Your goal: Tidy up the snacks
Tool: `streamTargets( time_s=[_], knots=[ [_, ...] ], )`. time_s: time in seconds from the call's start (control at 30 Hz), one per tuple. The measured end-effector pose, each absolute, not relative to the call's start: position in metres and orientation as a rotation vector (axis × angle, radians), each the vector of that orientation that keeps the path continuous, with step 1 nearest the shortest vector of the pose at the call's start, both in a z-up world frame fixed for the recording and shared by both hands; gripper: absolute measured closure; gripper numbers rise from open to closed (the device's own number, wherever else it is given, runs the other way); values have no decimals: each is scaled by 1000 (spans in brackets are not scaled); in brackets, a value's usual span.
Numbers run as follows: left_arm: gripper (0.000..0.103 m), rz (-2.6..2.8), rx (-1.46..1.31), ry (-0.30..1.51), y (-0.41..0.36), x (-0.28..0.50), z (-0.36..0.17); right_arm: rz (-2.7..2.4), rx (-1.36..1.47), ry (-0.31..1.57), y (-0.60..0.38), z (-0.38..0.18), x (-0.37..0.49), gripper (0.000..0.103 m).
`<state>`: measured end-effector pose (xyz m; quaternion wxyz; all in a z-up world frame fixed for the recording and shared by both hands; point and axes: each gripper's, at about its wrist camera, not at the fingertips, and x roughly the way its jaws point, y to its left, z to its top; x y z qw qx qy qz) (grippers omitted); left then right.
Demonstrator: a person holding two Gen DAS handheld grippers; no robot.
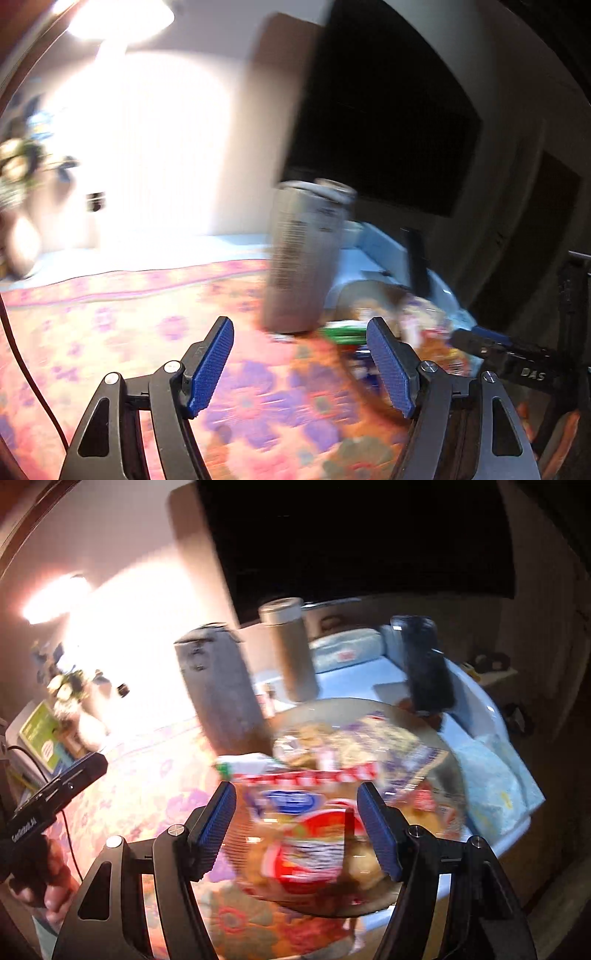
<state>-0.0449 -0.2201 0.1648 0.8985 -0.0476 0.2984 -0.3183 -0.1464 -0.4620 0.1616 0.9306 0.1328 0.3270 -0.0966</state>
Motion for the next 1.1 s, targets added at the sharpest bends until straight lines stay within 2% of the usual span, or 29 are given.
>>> streamTargets(
  time_s=[0.23,0.33,0.53,0.83,1.1],
  knots=[
    [31,-434,-122,587,-121,-44,168,-39,232,693,-395,160,-109,34],
    [22,-341,-106,572,-82,-48,165,23,192,717,-357,153,-88,31],
    [22,-153,-68,570,-27,-42,131,160,147,793,-280,119,-41,29],
    [22,-72,6,673,-7,-11,55,163,55,849,-217,50,8,29],
    [21,-56,-16,721,-7,5,27,156,59,883,-215,28,15,27]
  ],
)
